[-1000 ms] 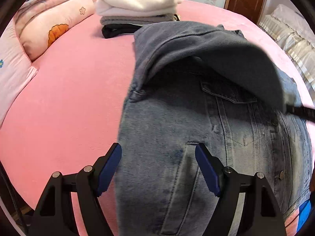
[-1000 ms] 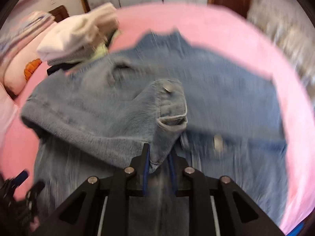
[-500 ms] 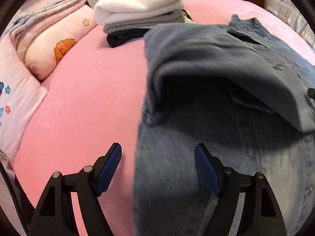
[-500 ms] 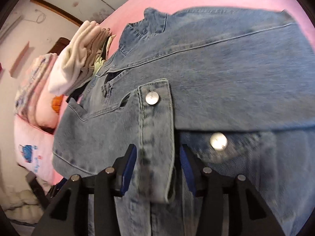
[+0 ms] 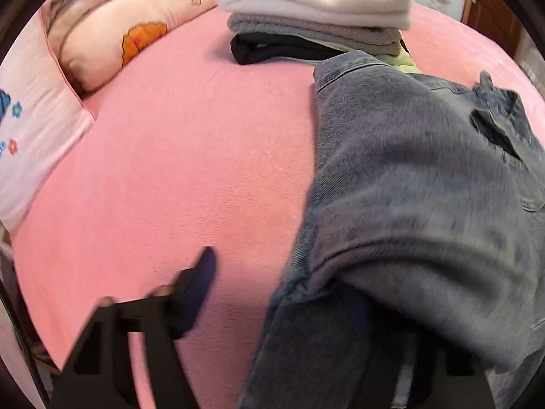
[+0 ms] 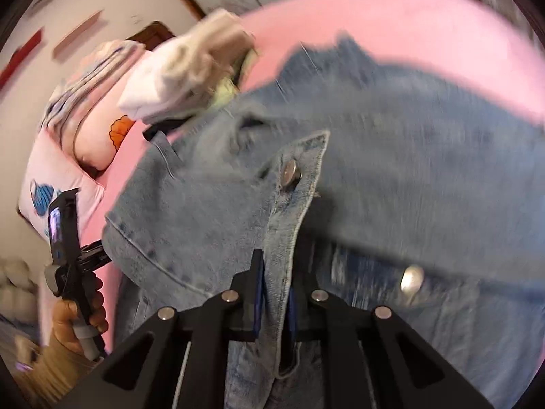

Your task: Fold large clothes

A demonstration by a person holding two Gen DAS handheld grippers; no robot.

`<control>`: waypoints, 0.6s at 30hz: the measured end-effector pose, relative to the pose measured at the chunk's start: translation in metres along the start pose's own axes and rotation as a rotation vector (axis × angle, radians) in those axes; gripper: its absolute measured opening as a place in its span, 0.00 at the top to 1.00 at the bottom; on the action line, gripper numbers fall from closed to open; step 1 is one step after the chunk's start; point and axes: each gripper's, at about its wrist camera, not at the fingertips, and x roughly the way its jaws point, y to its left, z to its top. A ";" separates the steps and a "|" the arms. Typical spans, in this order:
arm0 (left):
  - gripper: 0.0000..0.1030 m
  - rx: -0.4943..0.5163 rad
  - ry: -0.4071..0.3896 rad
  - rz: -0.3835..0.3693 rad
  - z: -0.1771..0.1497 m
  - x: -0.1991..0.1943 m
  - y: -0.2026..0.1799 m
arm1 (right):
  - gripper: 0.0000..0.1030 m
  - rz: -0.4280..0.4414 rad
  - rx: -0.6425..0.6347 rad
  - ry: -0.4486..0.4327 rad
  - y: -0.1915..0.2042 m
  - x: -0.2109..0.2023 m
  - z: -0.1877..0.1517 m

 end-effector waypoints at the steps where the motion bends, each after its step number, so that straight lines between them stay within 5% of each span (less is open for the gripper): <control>1: 0.55 -0.021 0.012 -0.027 0.001 0.002 0.001 | 0.90 -0.044 -0.056 -0.063 0.009 -0.013 0.015; 6: 0.59 -0.045 0.009 -0.033 -0.003 0.002 -0.002 | 0.92 -0.242 -0.174 -0.311 0.015 -0.051 0.063; 9: 0.59 -0.040 0.008 -0.024 -0.004 0.005 -0.004 | 0.93 -0.287 -0.208 -0.356 0.006 -0.045 0.073; 11: 0.59 -0.027 0.005 -0.012 -0.004 0.006 -0.005 | 0.92 -0.334 -0.202 -0.304 -0.004 -0.024 0.075; 15: 0.58 0.017 0.005 0.008 -0.003 0.006 -0.011 | 0.93 -0.391 -0.109 -0.058 -0.040 0.037 0.066; 18: 0.58 0.036 -0.002 0.012 -0.005 0.005 -0.012 | 0.95 -0.362 -0.100 -0.036 -0.042 0.040 0.051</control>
